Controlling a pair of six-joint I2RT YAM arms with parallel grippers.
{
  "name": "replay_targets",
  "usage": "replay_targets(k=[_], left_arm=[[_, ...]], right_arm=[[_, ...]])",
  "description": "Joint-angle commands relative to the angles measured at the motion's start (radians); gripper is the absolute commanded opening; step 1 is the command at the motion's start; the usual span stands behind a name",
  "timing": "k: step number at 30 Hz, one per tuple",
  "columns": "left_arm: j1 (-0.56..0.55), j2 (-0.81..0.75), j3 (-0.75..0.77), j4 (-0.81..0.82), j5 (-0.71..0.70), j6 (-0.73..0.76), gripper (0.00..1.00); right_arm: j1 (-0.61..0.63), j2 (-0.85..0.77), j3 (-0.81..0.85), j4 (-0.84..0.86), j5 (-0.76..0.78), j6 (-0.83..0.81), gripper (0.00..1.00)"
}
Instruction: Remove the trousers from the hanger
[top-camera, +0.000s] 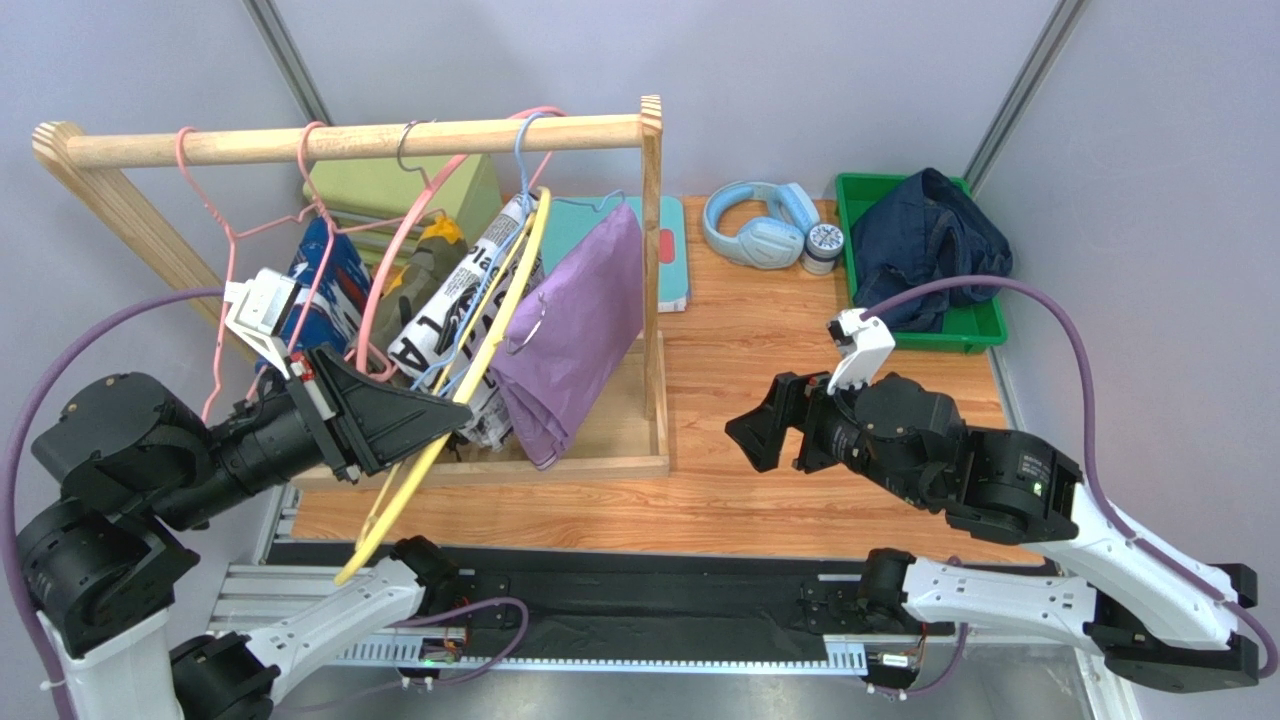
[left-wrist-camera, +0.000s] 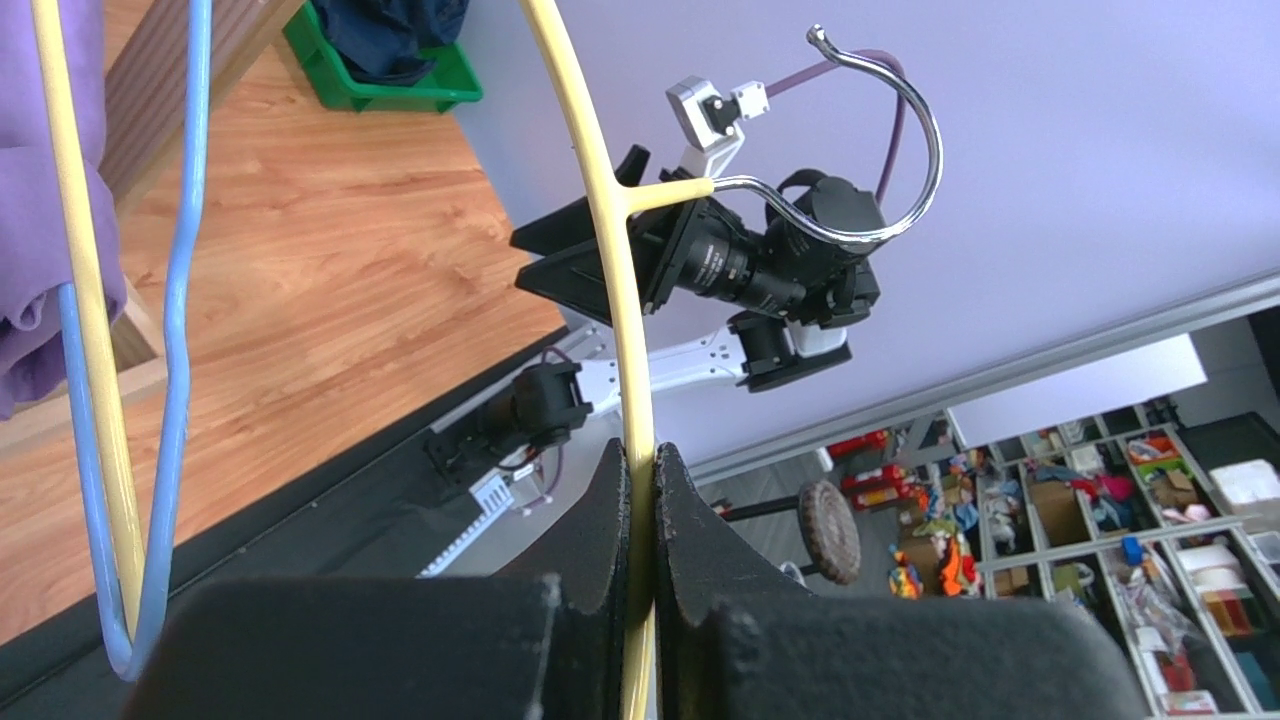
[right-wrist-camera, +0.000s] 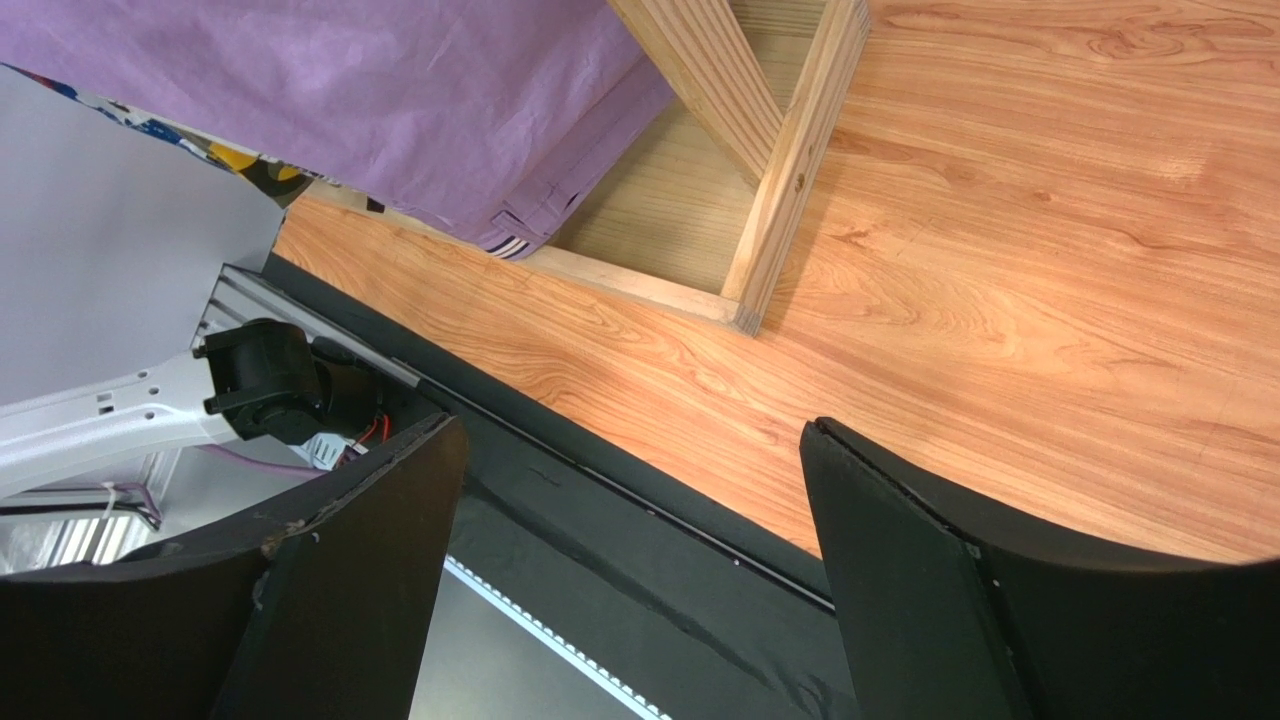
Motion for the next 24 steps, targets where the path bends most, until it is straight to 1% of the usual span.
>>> replay_targets(k=[1,5,10,17,20,22,24], left_arm=[[0.001,-0.011,-0.019,0.07,0.056,-0.066,0.0],[0.001,-0.043,-0.054,0.119,0.128,-0.103,0.0],[0.001,-0.07,-0.088,0.2,0.178,-0.17,0.0],[0.003,-0.087,-0.073,0.2,0.185,-0.192,0.0],[0.001,-0.086,-0.059,0.202,0.166,-0.184,0.0],[0.001,-0.086,-0.064,0.237,0.124,-0.202,0.0],[0.001,-0.083,-0.094,0.29,0.112,-0.231,0.0]], right_arm=[[0.007,-0.047,0.008,0.018,0.032,0.026,0.88],[0.008,-0.06,0.0,0.012,0.04,0.03,0.87],[0.008,-0.063,-0.008,0.018,0.035,0.039,0.87],[0.01,-0.072,-0.015,0.022,0.029,0.046,0.87],[0.011,-0.07,-0.012,0.023,0.027,0.052,0.86],[0.013,-0.063,-0.003,0.018,0.026,0.054,0.85],[0.017,-0.058,0.003,0.012,0.03,0.066,0.84]])
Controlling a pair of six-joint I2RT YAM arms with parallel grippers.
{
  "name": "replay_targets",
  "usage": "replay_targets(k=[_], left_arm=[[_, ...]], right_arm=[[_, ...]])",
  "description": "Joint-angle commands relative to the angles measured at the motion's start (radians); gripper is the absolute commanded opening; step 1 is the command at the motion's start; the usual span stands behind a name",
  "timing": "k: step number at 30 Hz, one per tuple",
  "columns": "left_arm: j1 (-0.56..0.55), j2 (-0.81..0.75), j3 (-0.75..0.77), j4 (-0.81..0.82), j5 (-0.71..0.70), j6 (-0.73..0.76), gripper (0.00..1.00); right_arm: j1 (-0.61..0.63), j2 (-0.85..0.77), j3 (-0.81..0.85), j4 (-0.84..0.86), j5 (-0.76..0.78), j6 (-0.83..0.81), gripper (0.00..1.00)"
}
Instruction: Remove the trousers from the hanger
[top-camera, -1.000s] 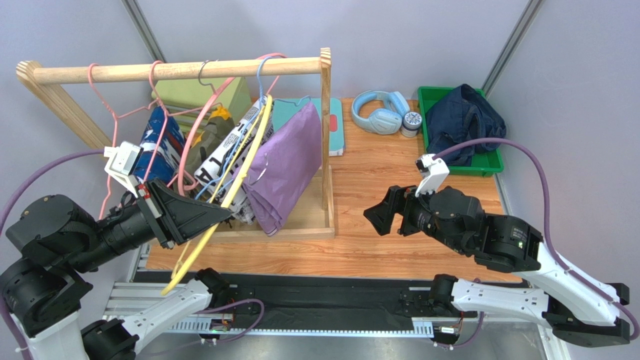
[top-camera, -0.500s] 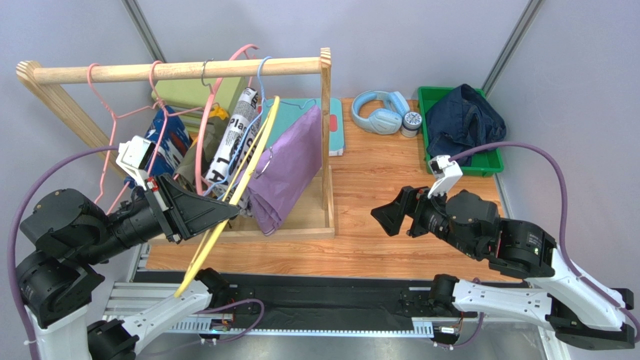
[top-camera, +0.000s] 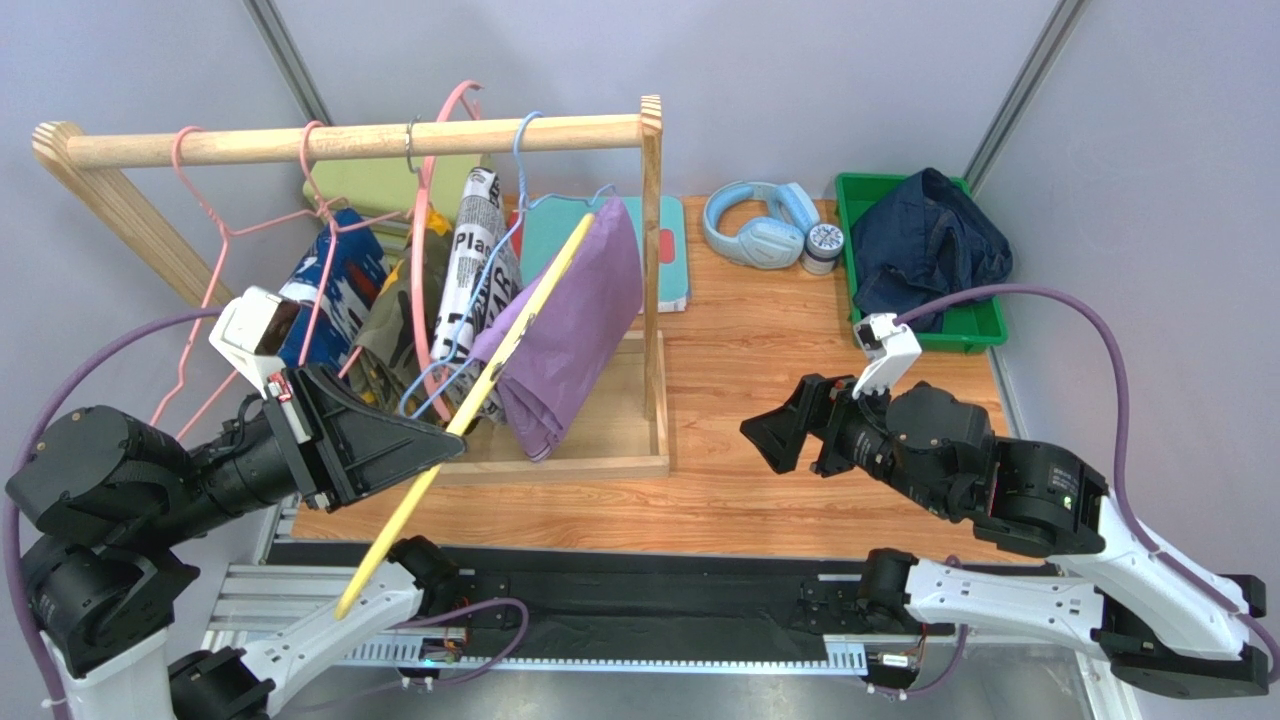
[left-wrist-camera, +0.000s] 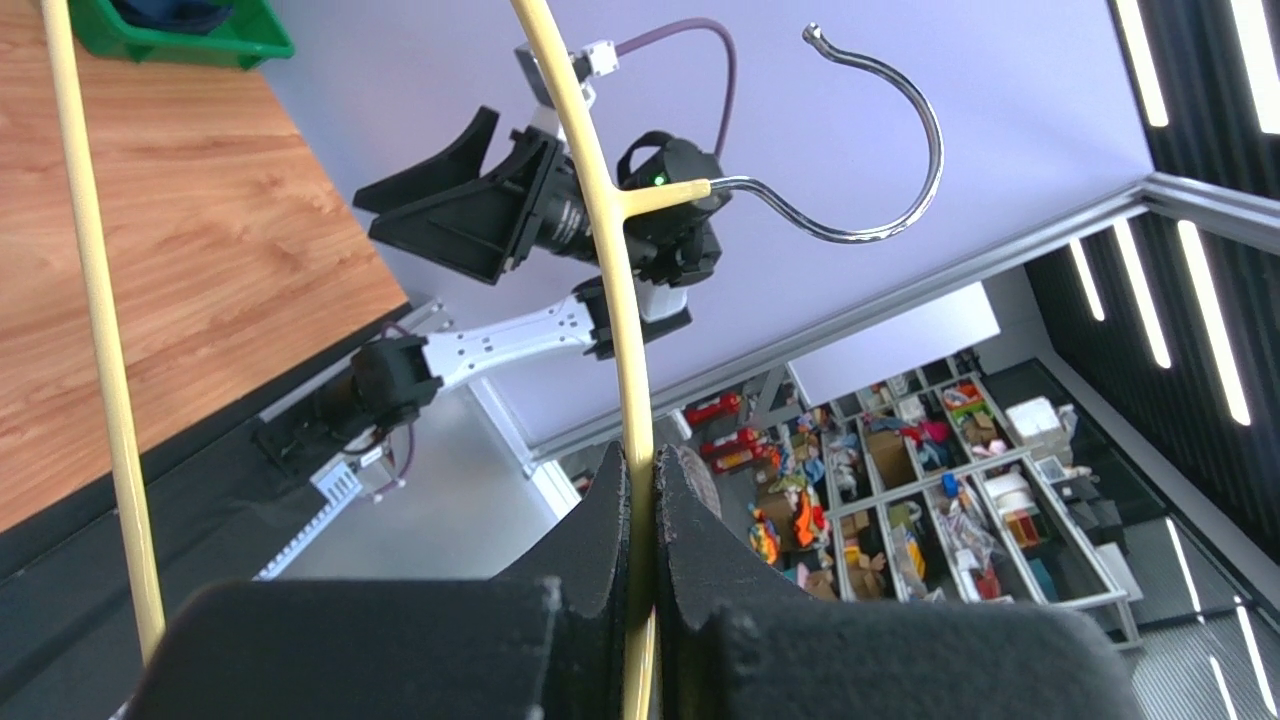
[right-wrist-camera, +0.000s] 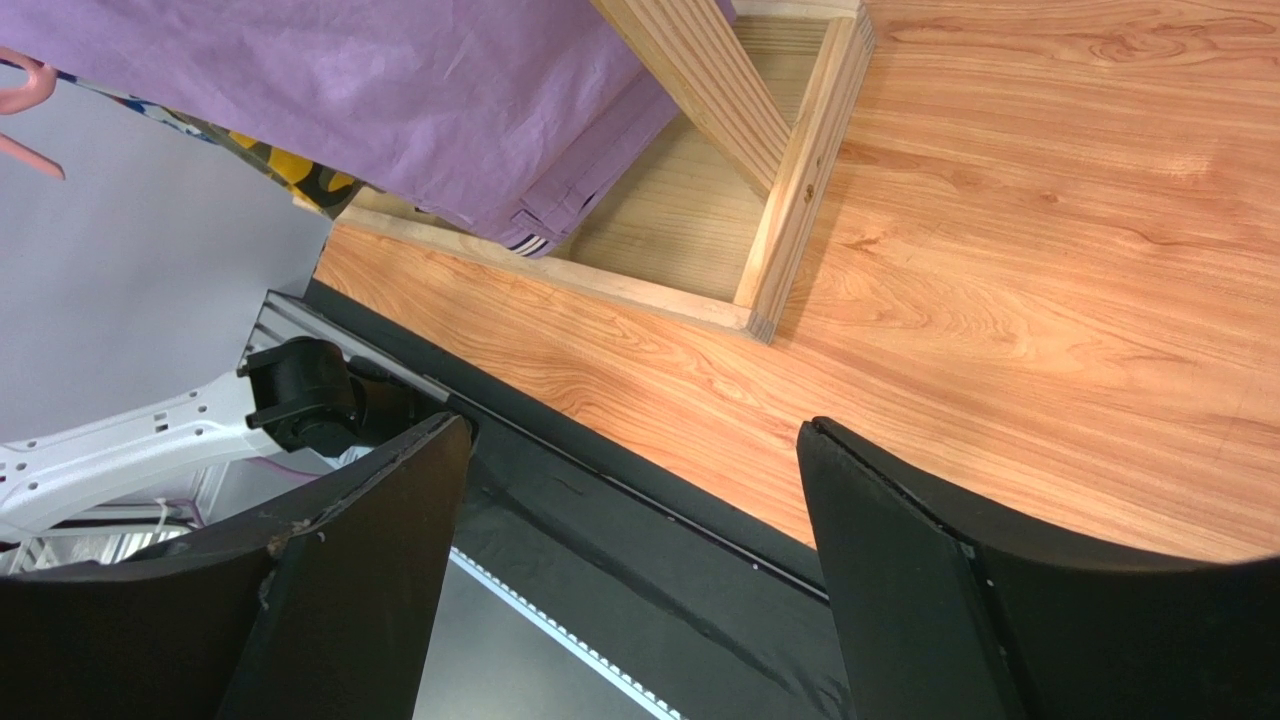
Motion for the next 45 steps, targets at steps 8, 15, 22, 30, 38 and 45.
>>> replay_targets(k=[8,15,22,30,38,45], left_arm=[[0.001,0.108,-0.038,0.267,-0.165,-0.161,0.0],[0.001,0.229,-0.033,0.384,-0.201,-0.229,0.0],[0.001,0.298,0.005,0.404,-0.333,-0.299,0.0],[0.003,0.372,0.031,0.43,-0.43,-0.374,0.0],[-0.011,0.419,0.031,0.418,-0.478,-0.416,0.0],[-0.051,0.43,-0.013,0.411,-0.478,-0.425,0.0]], right_arm=[[0.027,0.02,0.056,-0.004,0.019,0.047,0.83],[0.031,0.014,0.063,-0.029,0.032,0.047,0.83],[0.03,0.004,0.063,-0.029,0.045,0.041,0.83],[0.033,0.005,0.073,-0.029,0.055,0.029,0.84],[0.031,0.004,0.082,-0.035,0.062,0.022,0.84],[0.031,0.013,0.076,-0.026,0.062,0.018,0.84]])
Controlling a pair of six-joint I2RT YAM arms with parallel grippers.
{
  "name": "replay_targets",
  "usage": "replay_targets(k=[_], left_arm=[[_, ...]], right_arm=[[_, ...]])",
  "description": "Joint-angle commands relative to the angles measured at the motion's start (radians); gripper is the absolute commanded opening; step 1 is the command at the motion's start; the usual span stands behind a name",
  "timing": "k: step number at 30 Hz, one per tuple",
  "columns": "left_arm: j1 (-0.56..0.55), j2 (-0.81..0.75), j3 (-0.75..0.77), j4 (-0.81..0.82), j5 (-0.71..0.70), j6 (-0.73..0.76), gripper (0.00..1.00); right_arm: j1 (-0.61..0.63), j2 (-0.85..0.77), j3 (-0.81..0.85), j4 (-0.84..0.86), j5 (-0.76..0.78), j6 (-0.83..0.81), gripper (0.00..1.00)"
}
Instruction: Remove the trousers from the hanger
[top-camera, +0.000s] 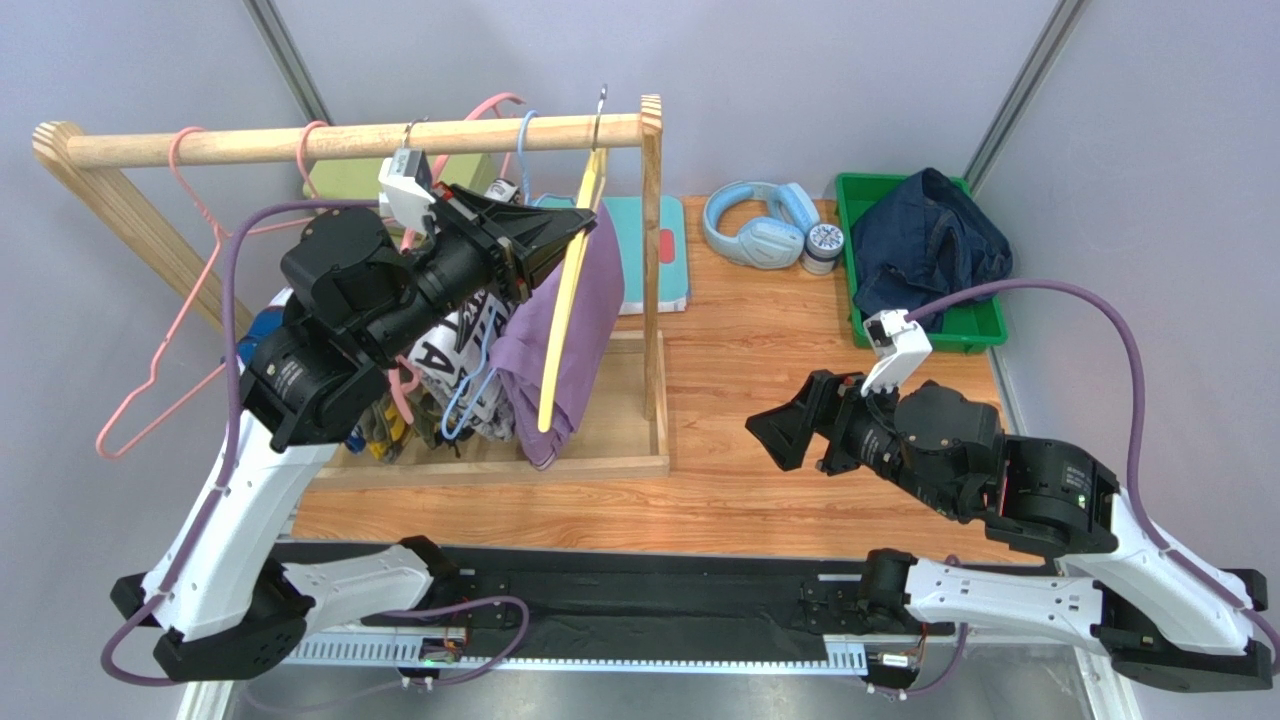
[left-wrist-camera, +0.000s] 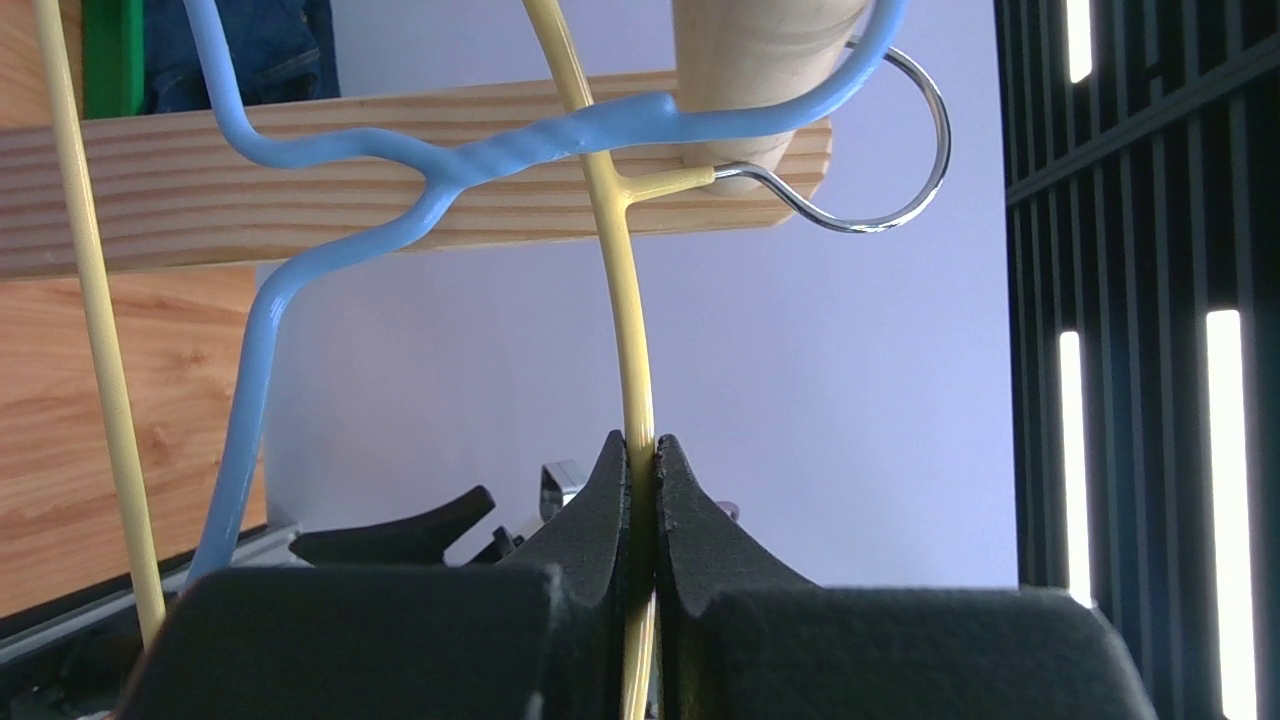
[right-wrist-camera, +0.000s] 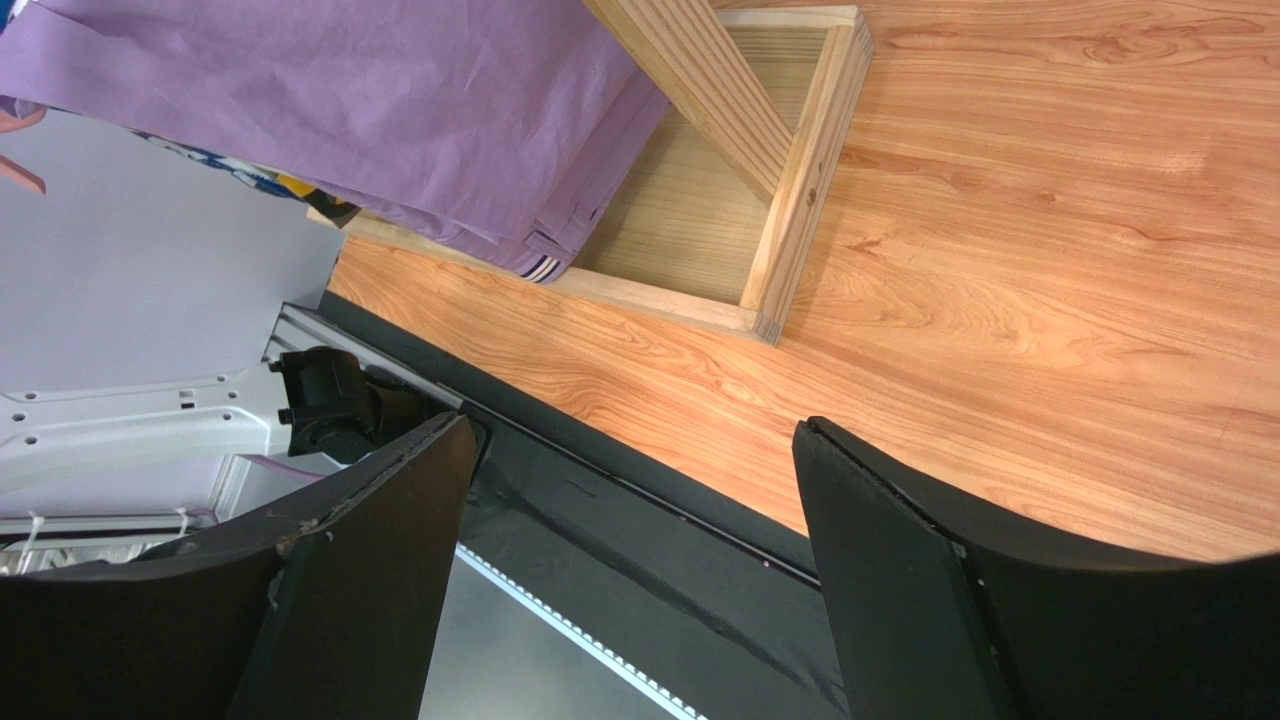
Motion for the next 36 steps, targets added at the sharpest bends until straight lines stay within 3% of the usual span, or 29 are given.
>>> replay_targets(k=[1,8,13,16,19,23,26,36], left_arm=[[-0.019,0.018,-0.018,0.045,-0.028,-0.016,0.0],[-0.074,-0.004,-0.074,0.047,-0.134,-0.022,0.0],[-0.097,0.025,-0.099,0.067,-0.091,-0.025,0.0],[-0.1,0.036,-0.111,0.08,-0.05,0.001,0.1],[-0.1,0.007,-0.133,0.097,-0.051,0.062,0.38],[-0.1,-0.04,-0.148,0.091,-0.077,0.175,0.58],[-0.1,-0.08,-0.165,0.088,-0.081,0.247,0.63],[-0.102,-0.154,-0.099,0.009,0.041,0.528,0.65]], right_arm=[[0.005,0.001,0.025,0.017,0.022,-0.01,0.84],[0.004,0.001,0.002,0.037,0.011,0.001,0.84],[0.005,-0.001,-0.004,0.043,0.009,0.0,0.84],[0.005,-0.006,-0.009,0.045,0.008,0.0,0.84],[0.005,-0.012,-0.015,0.048,0.006,0.0,0.84],[0.005,-0.01,-0.018,0.049,0.002,0.001,0.84],[0.005,-0.004,-0.018,0.051,-0.003,-0.003,0.84],[0.005,0.025,-0.01,0.056,-0.012,-0.023,0.84]])
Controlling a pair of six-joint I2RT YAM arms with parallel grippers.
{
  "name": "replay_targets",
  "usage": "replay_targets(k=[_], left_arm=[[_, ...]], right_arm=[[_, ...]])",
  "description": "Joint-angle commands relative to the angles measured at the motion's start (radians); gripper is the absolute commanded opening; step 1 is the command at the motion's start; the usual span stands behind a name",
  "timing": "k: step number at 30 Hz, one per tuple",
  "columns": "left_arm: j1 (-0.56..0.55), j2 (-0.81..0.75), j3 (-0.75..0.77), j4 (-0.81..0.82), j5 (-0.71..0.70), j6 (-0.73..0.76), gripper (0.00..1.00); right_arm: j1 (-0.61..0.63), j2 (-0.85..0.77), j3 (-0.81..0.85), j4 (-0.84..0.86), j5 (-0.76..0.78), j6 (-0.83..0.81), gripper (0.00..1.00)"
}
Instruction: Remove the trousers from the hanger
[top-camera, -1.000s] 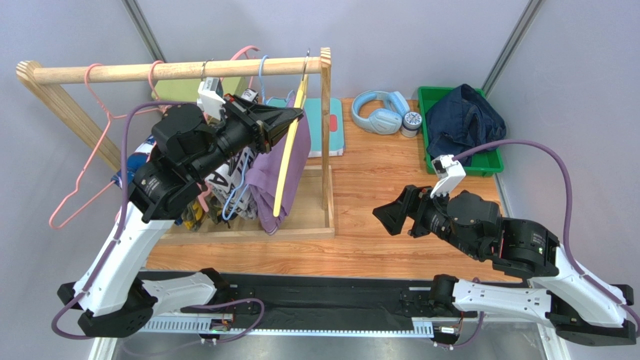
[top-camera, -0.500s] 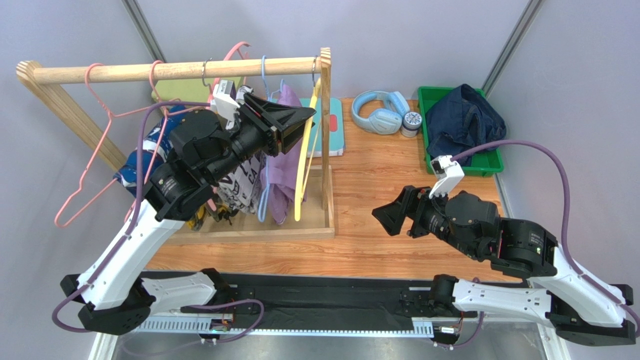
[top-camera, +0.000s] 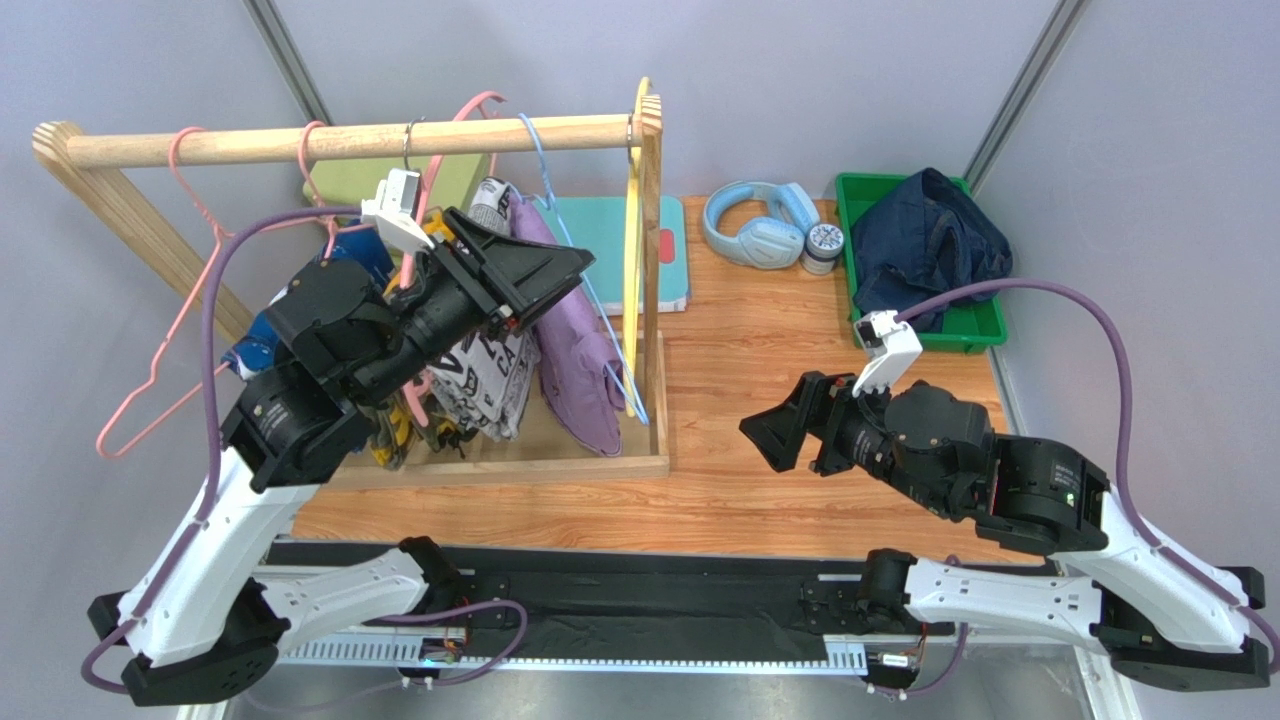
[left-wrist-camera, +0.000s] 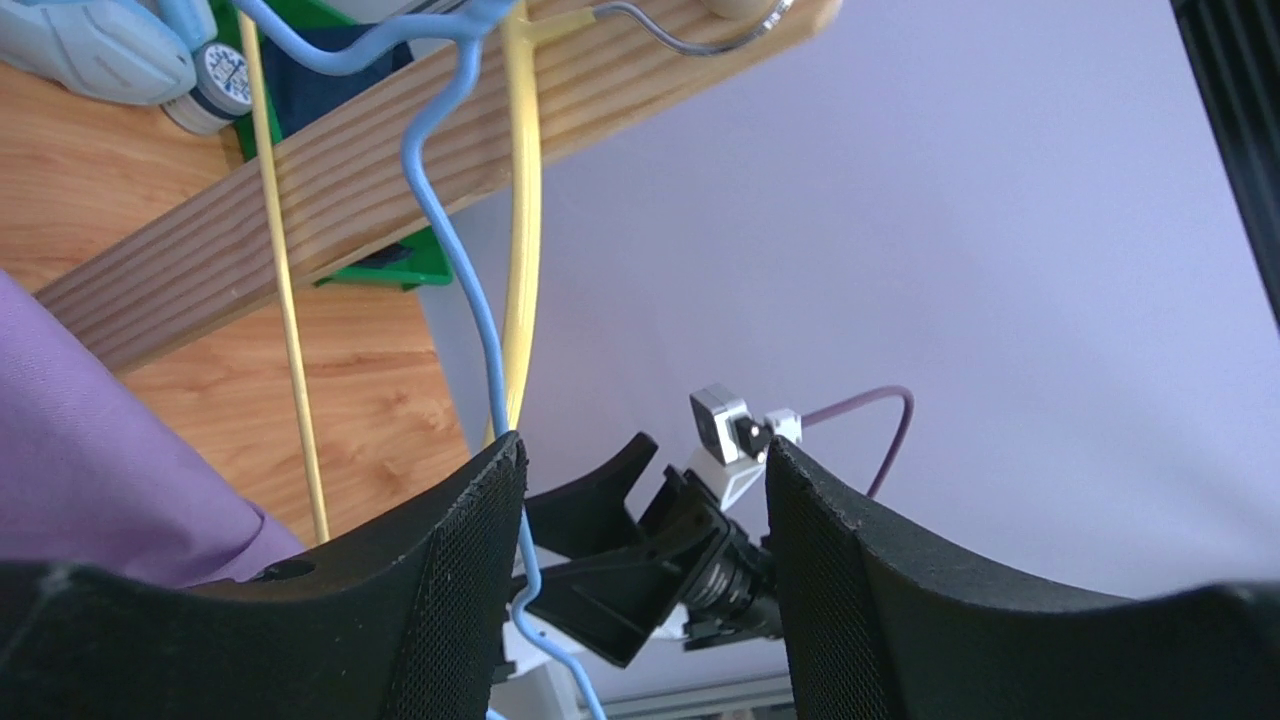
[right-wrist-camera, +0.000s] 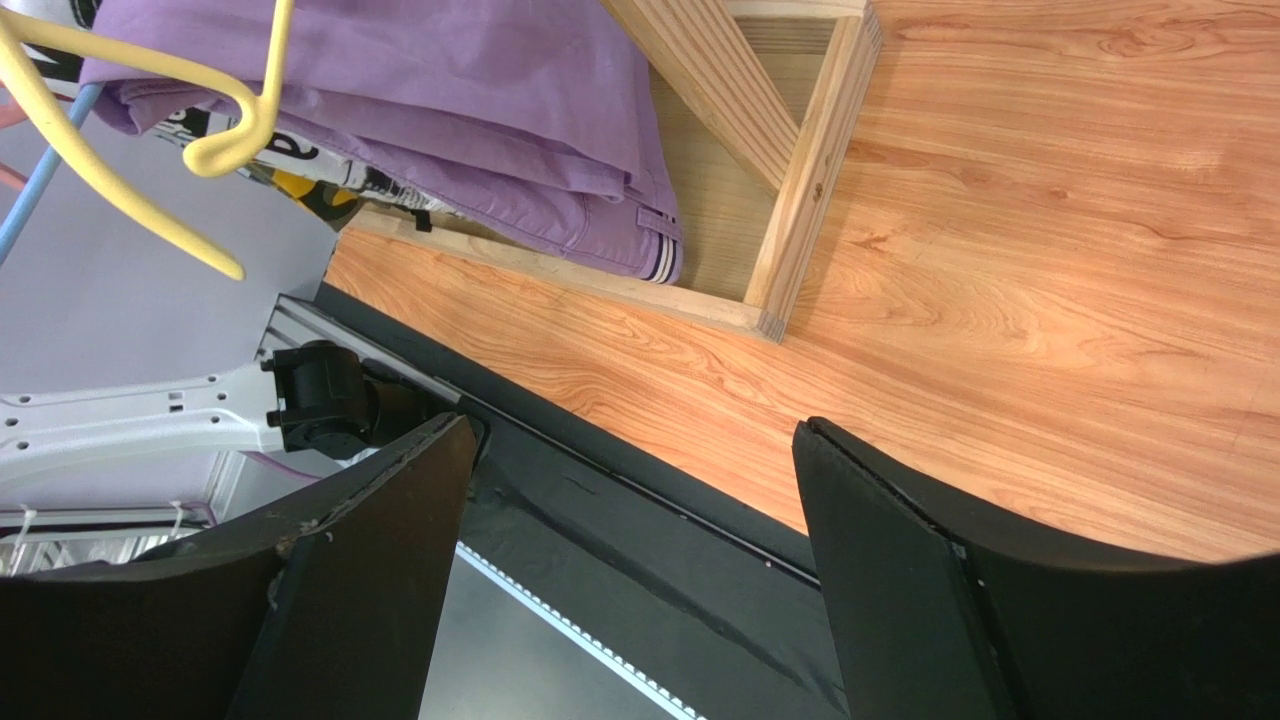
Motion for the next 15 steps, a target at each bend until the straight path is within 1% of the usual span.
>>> replay_targets(k=[1,4,6,9,11,15], left_arm=[[-0.003,-0.03,0.081,-0.053,0.097,0.196,0.65],[-0.003,-0.051,0.12,-0.119,0.121,0.276,0.65],[-0.003,-0.065,0.141,-0.156,0.111,0.342,0.67],[-0.003,-0.065,0.164,-0.214,0.041,0.396,0.69],[-0.003,-0.039,0.172,-0.228,0.018,0.428,0.7],[-0.003,0.065,0.268,-0.274,0.013,0.471,0.73]], right_arm=[[0.007,0.018,0.01,0.031,0.005,-0.023,0.84],[0.005,0.027,0.019,0.014,0.009,-0.025,0.84],[0.005,0.018,0.007,0.017,0.006,-0.023,0.84],[0.005,0.005,0.002,0.02,0.002,-0.022,0.84],[0.007,0.001,0.007,0.016,0.002,-0.03,0.84],[0.005,-0.013,0.002,0.034,-0.006,-0.045,0.84]])
